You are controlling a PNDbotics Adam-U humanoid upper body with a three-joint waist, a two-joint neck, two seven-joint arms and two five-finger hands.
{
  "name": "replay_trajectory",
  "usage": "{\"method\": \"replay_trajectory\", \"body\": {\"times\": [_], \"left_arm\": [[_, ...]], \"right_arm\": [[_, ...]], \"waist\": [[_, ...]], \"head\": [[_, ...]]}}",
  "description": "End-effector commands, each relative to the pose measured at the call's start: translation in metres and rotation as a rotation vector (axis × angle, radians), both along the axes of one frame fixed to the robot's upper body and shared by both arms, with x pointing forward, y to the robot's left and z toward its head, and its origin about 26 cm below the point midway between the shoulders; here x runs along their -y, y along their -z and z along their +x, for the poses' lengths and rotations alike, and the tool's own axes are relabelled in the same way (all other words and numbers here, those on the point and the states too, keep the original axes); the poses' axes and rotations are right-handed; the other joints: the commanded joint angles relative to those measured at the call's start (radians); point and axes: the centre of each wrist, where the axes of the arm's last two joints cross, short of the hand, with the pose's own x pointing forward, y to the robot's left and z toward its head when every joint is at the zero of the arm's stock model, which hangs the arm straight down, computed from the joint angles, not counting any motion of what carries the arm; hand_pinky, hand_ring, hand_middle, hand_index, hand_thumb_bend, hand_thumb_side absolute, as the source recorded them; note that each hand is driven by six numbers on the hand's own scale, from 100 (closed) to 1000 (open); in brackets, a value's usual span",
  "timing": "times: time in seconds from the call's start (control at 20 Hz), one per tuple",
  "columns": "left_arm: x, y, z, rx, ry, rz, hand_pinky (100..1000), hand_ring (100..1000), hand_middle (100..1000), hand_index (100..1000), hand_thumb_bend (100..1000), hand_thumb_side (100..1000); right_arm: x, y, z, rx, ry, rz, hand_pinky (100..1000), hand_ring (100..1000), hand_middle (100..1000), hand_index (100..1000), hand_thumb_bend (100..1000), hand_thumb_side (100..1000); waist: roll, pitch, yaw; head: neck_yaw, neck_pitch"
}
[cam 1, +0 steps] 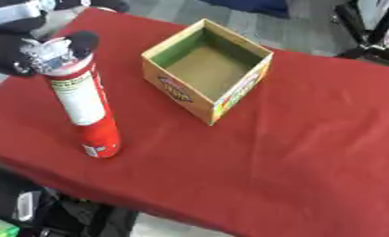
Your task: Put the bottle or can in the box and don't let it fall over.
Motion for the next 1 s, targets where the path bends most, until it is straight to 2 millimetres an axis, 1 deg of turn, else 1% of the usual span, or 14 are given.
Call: {"method": "replay_trajectory", "body": {"times": [0.05,0.25,0.5,0.75,0.85,1.0], "left_arm": [[-0.005,-0.005,0.003,0.035,-0.027,0.026,1000,1000,1000,959,100,1000],[-0.011,-0.002,0.010,0.044,-0.054,0.033,1000,1000,1000,961,100,1000],[-0.015,0.002,0.014,0.047,-0.080,0.053,1000,1000,1000,961,132,1000],[-0.018,0.005,0.017,0.035,-0.097,0.057,1000,1000,985,953,108,1000],[-0.019,0.006,0.018,0.033,-0.107,0.059,1000,996,967,941,111,1000],[-0.020,0.008,0.020,0.027,-0.125,0.079,1000,991,965,932,107,1000]], "right_arm": [[0.002,-0.009,-0.001,0.022,-0.007,-0.020,852,789,696,866,100,523],[0.002,-0.009,-0.001,0.024,-0.008,-0.022,852,789,696,865,100,523],[0.002,-0.009,-0.001,0.022,-0.008,-0.024,852,789,696,866,100,523],[0.002,-0.008,-0.001,0.022,-0.007,-0.025,852,789,697,866,100,523],[0.002,-0.008,-0.001,0.021,-0.007,-0.026,851,789,697,866,100,523],[0.002,-0.008,-0.001,0.022,-0.007,-0.027,851,789,697,865,100,523]], "waist": [[0.008,-0.019,-0.002],[0.006,-0.018,-0.002],[0.006,-0.017,-0.001],[0.005,-0.017,-0.002],[0.005,-0.016,-0.002],[0.005,-0.016,-0.003]], "head": [[0.001,-0.001],[0.006,-0.003],[0.007,-0.007],[0.008,-0.010],[0.010,-0.011],[0.010,-0.012]]}}
